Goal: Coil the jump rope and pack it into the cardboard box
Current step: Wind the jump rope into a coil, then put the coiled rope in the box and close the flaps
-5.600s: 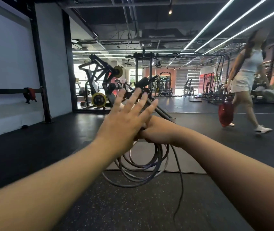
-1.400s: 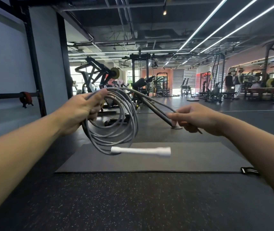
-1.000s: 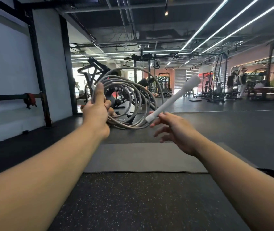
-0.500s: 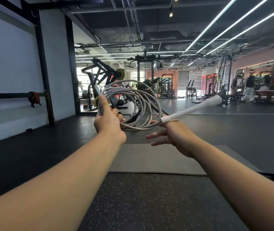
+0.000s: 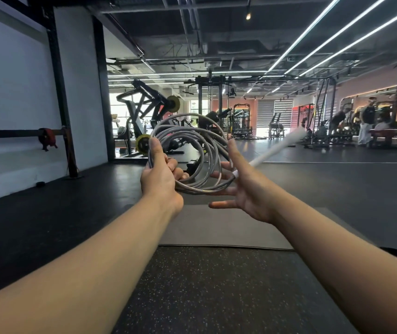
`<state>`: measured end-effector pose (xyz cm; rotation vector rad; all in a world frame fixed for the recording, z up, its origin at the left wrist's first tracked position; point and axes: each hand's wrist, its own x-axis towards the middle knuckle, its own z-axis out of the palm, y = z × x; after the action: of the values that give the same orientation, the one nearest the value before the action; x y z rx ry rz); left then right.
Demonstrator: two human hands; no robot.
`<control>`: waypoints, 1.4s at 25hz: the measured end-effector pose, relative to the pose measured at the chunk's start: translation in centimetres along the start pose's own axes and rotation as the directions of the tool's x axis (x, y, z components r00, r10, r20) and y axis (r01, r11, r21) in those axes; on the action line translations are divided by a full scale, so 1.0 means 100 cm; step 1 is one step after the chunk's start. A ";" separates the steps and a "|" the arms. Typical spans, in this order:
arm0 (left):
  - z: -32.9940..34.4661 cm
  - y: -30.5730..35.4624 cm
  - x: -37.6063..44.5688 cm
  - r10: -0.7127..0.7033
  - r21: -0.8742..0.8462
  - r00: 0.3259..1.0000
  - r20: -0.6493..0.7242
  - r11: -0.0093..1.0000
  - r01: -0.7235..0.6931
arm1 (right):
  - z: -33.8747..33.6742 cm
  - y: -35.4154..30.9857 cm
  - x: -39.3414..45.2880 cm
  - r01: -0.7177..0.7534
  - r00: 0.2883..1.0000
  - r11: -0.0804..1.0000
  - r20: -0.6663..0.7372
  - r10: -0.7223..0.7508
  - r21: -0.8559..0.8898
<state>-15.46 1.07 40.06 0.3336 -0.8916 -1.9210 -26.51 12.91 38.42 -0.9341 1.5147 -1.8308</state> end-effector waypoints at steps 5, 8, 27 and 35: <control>-0.010 -0.004 0.001 0.018 0.145 0.987 0.160 0.989 -0.042 | 0.003 -0.003 0.005 -0.002 0.999 0.997 0.032 0.004 -0.075; -0.018 0.001 0.006 0.118 0.341 0.985 0.125 0.927 -0.154 | 0.007 -0.001 0.002 0.026 0.997 0.979 0.081 -0.010 -0.201; -0.152 0.039 0.005 0.494 0.810 0.847 0.196 0.405 -0.423 | 0.120 0.086 0.013 0.151 0.966 0.853 -0.107 -0.234 -0.499; -0.259 0.132 -0.020 0.617 0.872 0.777 -0.123 0.441 -0.212 | 0.276 0.096 0.006 0.028 1.000 0.866 0.020 -0.021 -0.500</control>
<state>8.75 -12.33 31.09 0.9557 -1.3761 -0.7517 -4.56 -5.27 32.12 -1.1985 2.0275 -1.4574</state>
